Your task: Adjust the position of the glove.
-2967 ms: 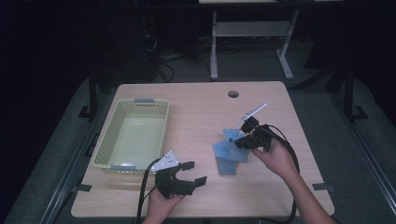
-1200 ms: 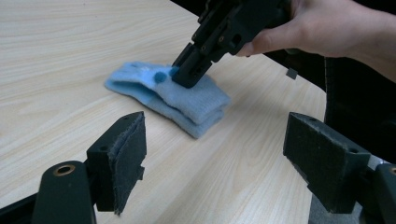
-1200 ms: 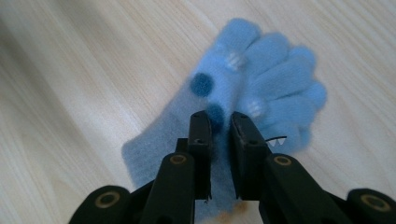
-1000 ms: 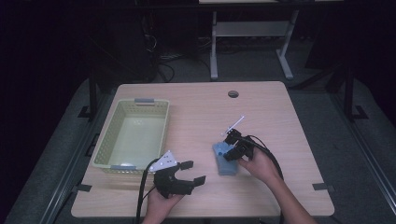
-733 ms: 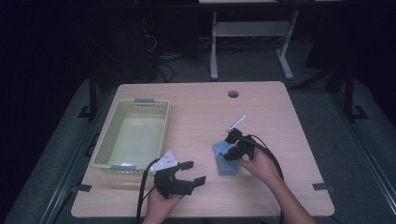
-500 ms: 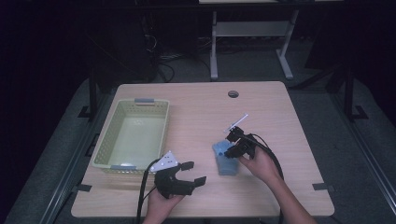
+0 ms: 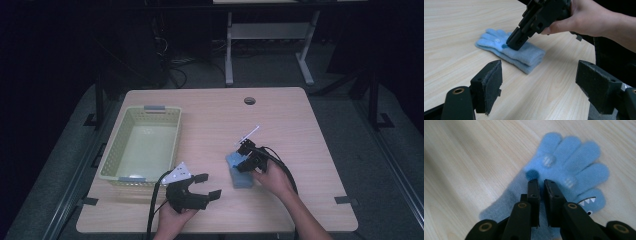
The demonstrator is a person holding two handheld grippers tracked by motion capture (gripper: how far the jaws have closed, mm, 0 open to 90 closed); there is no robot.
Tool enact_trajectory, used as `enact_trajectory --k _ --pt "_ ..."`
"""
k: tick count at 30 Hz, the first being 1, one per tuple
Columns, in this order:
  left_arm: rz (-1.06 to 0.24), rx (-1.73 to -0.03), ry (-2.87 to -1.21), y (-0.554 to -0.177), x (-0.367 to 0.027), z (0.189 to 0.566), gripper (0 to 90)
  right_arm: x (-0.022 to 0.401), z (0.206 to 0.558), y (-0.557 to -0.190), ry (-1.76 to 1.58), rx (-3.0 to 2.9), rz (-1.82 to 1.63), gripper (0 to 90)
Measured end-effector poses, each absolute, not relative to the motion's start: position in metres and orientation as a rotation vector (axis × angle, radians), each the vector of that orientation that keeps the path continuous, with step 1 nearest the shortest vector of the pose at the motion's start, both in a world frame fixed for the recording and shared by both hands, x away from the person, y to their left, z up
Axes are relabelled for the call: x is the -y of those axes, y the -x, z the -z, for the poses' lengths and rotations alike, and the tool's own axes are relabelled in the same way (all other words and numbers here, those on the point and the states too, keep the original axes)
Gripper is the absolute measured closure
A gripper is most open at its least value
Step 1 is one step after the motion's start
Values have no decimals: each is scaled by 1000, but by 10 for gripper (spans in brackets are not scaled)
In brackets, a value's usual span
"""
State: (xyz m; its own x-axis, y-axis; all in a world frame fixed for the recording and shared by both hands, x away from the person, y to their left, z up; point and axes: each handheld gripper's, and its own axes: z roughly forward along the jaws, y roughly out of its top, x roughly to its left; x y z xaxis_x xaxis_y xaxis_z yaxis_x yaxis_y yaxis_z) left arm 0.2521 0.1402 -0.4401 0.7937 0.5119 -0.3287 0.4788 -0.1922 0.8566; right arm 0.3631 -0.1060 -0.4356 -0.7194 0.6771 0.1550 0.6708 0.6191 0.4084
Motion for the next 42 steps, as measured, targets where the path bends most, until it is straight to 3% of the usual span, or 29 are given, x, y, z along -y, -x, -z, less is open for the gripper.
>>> enact_trajectory --k 13,22,26,35,42 --pt "-1 -825 -1850 -255 -136 439 224 136 415 -355 -1279 -2700 -913 613" --pt "34 -936 -1870 -275 -113 438 232 159 428 -348 -1411 -2644 -965 525" --pt "108 -997 -1876 -290 -100 443 234 170 431 -348 -1468 -2637 -1053 480" --pt "201 -1120 -1871 -312 -81 446 240 178 441 -348 -1553 -2579 -1146 455" --pt "298 -1180 -1871 -322 -76 458 308 176 452 -346 -1633 -2591 -1151 457"
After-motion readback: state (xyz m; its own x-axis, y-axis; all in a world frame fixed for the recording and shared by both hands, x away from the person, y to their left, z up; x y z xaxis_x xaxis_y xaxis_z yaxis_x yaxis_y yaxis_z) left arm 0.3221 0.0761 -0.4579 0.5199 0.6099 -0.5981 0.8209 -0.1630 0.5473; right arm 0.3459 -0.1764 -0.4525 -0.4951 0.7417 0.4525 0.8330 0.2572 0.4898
